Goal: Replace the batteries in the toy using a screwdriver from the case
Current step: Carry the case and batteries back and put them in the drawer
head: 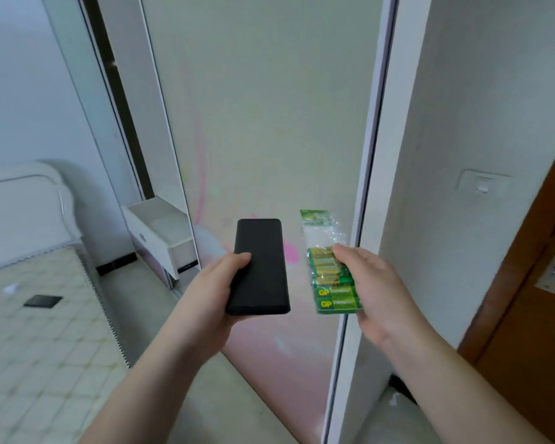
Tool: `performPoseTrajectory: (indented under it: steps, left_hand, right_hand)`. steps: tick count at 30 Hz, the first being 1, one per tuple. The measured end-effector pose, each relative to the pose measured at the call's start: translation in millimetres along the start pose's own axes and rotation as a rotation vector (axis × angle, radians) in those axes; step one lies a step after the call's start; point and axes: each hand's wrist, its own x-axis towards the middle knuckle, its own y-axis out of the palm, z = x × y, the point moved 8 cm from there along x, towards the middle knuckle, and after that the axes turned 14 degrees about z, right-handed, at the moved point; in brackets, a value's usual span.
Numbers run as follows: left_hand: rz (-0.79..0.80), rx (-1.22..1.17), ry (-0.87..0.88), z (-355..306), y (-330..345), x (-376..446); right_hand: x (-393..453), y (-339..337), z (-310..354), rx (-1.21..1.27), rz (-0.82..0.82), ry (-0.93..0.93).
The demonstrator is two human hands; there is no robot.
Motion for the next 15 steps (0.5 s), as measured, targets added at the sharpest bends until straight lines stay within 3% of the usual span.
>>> performPoseTrajectory:
  steps: [6,15]
  left_hand:
    - [-0.209,0.016,0.030,-3,-29,7]
    - [-0.432,-0.023,0.092,-22,-122,-8]
  right_hand:
    - [53,20,-16,0.027,0.170,0.048]
    - [107,116,-41,0.001,0.370,0.082]
